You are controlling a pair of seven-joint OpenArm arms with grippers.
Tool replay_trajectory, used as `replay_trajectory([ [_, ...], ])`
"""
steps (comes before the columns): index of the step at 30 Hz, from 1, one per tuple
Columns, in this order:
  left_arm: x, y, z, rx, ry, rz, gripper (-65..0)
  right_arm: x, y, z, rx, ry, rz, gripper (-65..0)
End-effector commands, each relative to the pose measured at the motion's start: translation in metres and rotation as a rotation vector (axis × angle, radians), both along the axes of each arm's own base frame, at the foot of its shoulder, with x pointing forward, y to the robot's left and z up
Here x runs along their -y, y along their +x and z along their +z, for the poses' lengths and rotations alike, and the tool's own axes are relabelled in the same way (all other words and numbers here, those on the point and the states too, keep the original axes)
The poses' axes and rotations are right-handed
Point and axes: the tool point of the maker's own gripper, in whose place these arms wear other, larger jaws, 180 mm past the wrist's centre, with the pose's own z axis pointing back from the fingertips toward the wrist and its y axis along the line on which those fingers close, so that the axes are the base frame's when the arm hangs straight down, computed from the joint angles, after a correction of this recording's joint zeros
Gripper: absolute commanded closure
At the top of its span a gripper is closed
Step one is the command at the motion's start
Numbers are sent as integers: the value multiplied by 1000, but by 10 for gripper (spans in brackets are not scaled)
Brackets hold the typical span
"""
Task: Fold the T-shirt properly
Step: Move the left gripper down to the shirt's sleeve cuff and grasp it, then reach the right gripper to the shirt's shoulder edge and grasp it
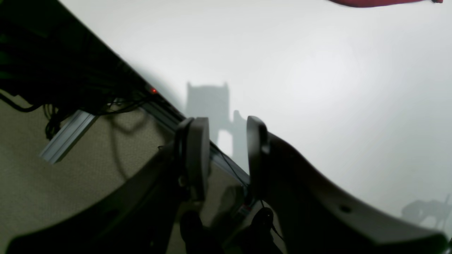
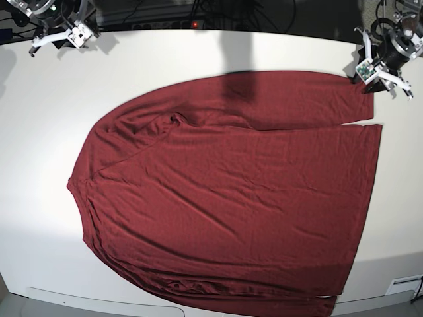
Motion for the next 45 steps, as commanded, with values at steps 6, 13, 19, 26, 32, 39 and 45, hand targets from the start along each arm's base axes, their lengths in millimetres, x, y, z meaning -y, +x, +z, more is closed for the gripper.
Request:
replay_trajectory([
  [6,-12,-20,-13,-103,49,-14,-172,-3,6,7,33,15,0,-185],
  [13,-13,-20,-14,-108,56,-11,-18,-3,7,7,34,15,1,-185],
  [19,-8,-31,-16,-127,15,7,0,-7,10,10,57,36,11,-185],
  [26,10,-42,-11,-140,-160,91,0,-26,31,24,165,107,110,-326],
  [32,16,-41,-7,-135,-231,129,0,-39,59,25,253,5,287,-326],
  [39,18,-40,-6,-134,-252,143,0,-83,79,11,324,-139,537,-326],
  [45,18,-40,-6,-134,-252,143,0,-89,82,-21,281,-214,619,-326],
])
